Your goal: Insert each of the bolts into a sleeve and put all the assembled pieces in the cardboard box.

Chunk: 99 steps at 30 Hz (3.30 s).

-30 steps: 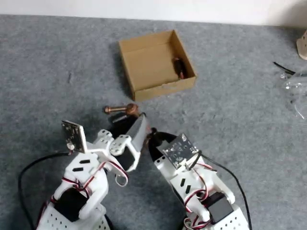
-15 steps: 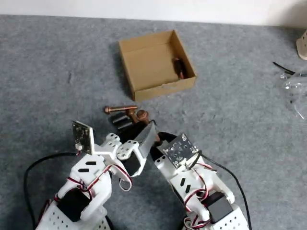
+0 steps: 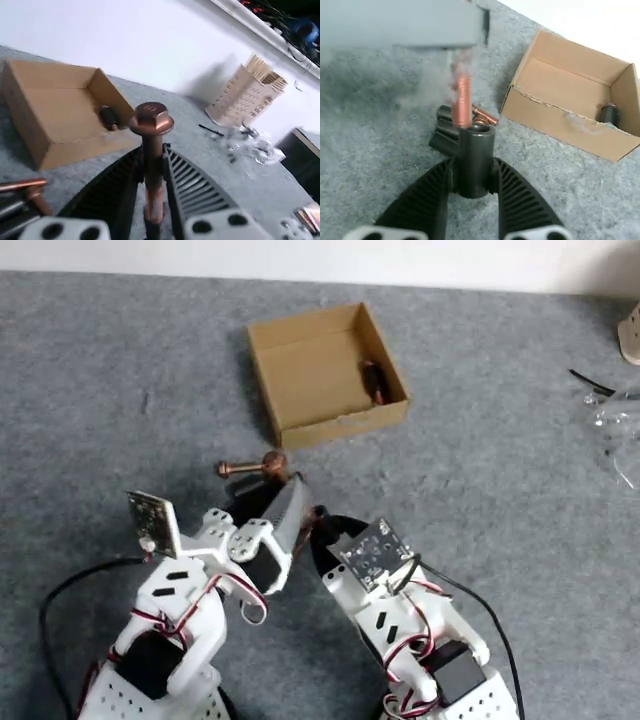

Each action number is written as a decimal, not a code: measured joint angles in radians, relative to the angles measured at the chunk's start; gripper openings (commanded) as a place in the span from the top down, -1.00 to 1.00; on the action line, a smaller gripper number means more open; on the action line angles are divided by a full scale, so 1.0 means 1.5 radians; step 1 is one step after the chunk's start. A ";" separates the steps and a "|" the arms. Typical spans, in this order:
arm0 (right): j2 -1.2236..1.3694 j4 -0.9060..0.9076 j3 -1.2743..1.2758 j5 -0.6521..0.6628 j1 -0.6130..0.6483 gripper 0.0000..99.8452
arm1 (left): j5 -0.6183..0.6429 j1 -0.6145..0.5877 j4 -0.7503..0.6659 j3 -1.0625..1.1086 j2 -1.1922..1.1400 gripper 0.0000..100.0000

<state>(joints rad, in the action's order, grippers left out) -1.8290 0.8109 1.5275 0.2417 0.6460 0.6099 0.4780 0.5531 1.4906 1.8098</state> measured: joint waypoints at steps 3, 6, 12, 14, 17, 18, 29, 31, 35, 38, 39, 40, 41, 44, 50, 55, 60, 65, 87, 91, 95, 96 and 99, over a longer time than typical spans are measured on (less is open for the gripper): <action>0.000 0.000 0.005 0.000 -0.001 0.99 | -0.002 0.025 -0.002 0.006 0.001 0.99; 0.000 0.000 0.005 0.000 0.007 0.99 | -0.002 0.029 -0.006 0.006 0.001 0.99; 0.000 0.000 0.005 0.013 0.023 0.99 | -0.002 0.029 -0.024 0.011 0.001 0.99; 0.000 0.000 0.005 0.035 0.023 0.99 | -0.002 0.029 -0.025 0.017 0.002 0.99; 0.000 0.001 0.006 0.044 0.023 0.99 | 0.001 0.029 -0.029 0.032 0.003 0.99; 0.000 0.001 0.006 0.046 0.023 0.99 | -0.001 0.029 -0.029 0.034 0.008 0.99; 0.000 0.001 0.006 0.046 0.023 0.99 | 0.001 0.029 -0.031 0.035 0.008 0.99; 0.000 0.001 0.006 0.046 0.021 0.99 | 0.001 0.029 -0.031 0.035 0.008 0.99; 0.000 0.001 0.006 0.046 0.021 0.99 | 0.001 0.029 -0.031 0.035 0.008 0.99; 0.000 0.001 0.006 0.046 0.021 0.99 | 0.001 0.029 -0.031 0.035 0.008 0.99; 0.000 0.001 0.006 0.040 0.021 0.99 | 0.001 0.029 -0.031 0.035 0.008 0.99; 0.000 0.001 0.006 0.035 0.020 0.99 | 0.001 0.029 -0.031 0.035 0.008 0.99; 0.000 0.001 0.006 0.032 0.020 0.99 | 0.001 0.029 -0.031 0.035 0.008 0.99; 0.000 0.001 0.006 0.030 0.020 0.99 | 0.001 0.029 -0.031 0.035 0.008 0.99; 0.000 0.001 0.006 0.029 0.018 0.99 | 0.041 0.018 -0.031 0.035 0.006 0.99; 0.000 0.000 0.005 0.029 0.016 0.99 | 0.041 -0.008 -0.031 0.036 0.000 0.99; 0.000 0.000 0.005 0.029 0.016 0.99 | 0.044 -0.011 -0.031 0.036 0.000 0.99; -0.001 0.000 0.005 0.029 0.016 0.99 | 0.040 0.009 -0.031 0.037 0.000 0.99; -0.001 0.000 0.005 0.028 -0.009 0.99 | -0.003 0.046 0.031 0.056 0.001 0.99; -0.001 0.000 0.005 0.028 -0.011 0.99 | -0.003 0.046 0.033 0.056 0.001 0.99; -0.001 0.000 0.005 0.002 -0.011 0.99 | 0.014 0.046 0.033 0.056 0.001 0.99; -0.001 0.000 0.005 -0.003 -0.011 0.99 | 0.020 0.046 0.033 0.056 0.001 0.99; 0.000 0.001 0.006 -0.007 -0.002 0.99 | 0.024 0.046 0.033 0.060 0.002 0.99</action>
<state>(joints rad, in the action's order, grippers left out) -1.8290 0.8124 1.5367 0.2309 0.6429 0.6452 0.5470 0.6022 1.5812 1.8128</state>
